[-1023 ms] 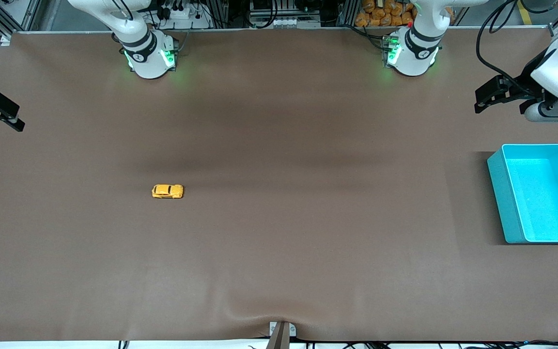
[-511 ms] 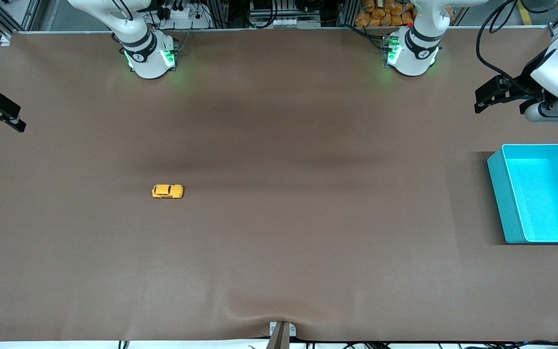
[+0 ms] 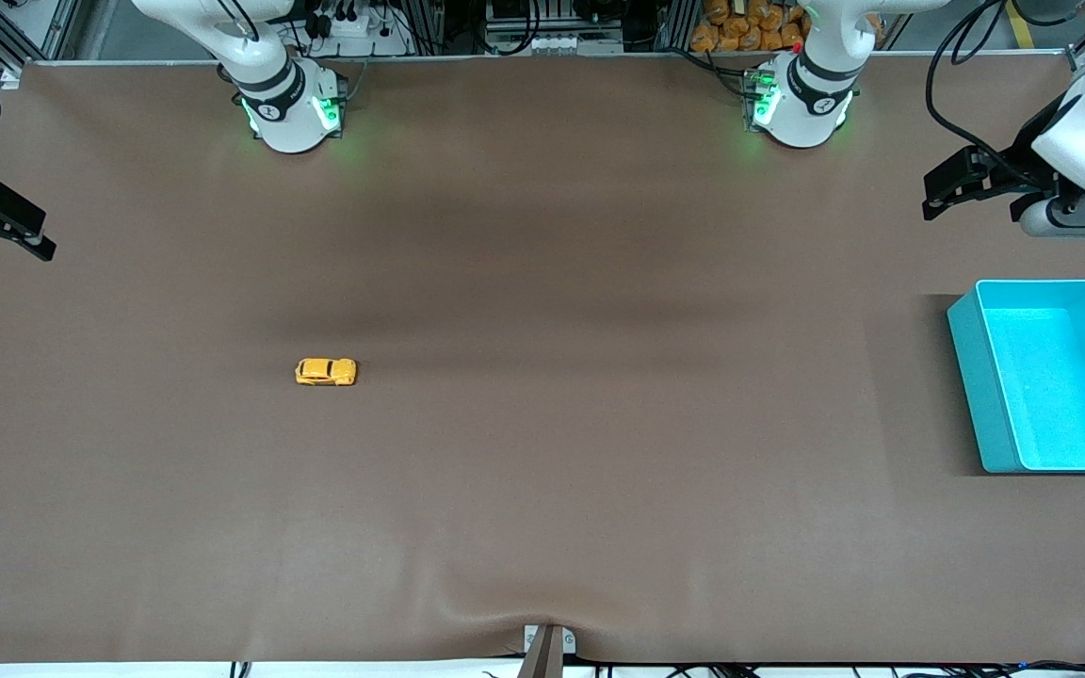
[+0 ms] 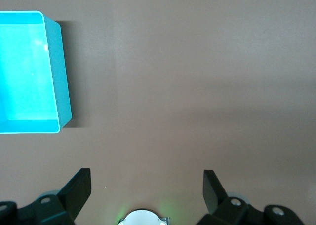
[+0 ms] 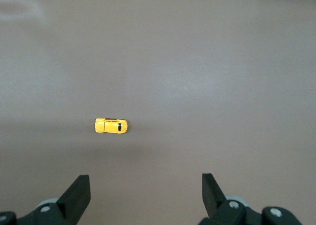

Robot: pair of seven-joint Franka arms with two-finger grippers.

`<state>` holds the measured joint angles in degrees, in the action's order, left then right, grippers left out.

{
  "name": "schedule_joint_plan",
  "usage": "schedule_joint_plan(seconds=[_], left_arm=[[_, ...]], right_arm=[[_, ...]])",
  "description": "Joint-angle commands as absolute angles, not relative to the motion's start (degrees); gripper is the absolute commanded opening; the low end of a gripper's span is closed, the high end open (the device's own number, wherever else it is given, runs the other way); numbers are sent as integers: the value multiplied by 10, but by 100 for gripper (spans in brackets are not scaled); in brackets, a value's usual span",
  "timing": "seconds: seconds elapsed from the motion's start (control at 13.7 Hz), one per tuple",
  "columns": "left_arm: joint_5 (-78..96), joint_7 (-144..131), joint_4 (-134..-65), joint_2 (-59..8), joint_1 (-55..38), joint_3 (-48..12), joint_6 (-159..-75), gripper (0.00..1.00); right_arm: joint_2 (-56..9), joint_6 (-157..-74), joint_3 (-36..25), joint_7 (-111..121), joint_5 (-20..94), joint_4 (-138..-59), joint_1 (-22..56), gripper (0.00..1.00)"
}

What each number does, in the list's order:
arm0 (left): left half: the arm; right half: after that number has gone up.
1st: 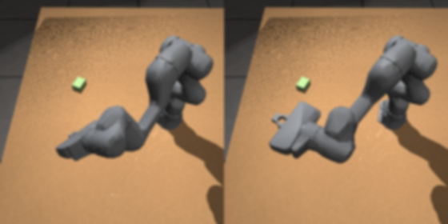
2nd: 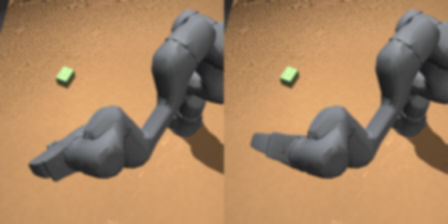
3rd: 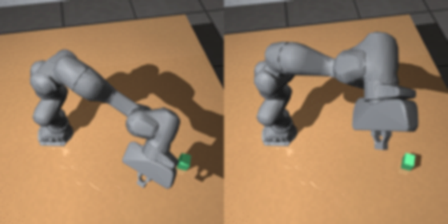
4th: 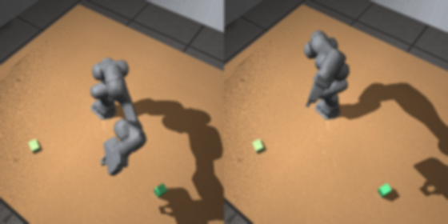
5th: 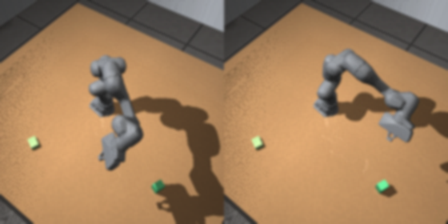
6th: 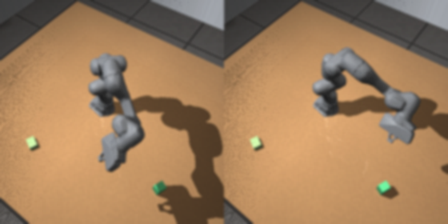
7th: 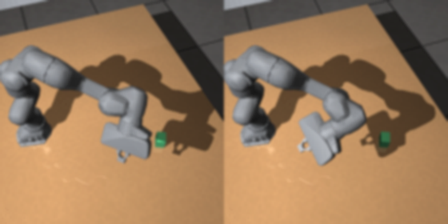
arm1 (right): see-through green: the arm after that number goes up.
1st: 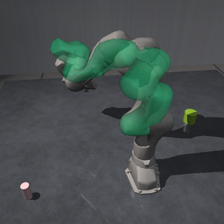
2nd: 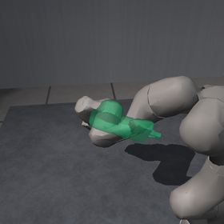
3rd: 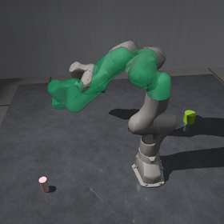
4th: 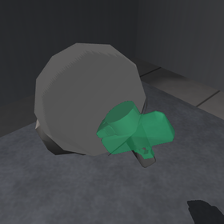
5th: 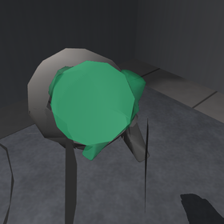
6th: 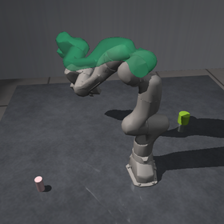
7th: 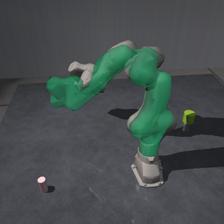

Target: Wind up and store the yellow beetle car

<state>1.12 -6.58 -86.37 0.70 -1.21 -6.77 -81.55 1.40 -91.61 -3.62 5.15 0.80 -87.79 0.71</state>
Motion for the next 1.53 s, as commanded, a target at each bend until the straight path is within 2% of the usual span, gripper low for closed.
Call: schedule_joint_plan(seconds=[0.0,1.46], left_arm=[[19,-54,-865,16,-8,-69,-809,100],[19,-54,-865,16,-8,-69,-809,100]], right_arm=[[11,-916,-30,68,12,-872,-2,100],[10,-924,-30,70,25,-873,-4,100]])
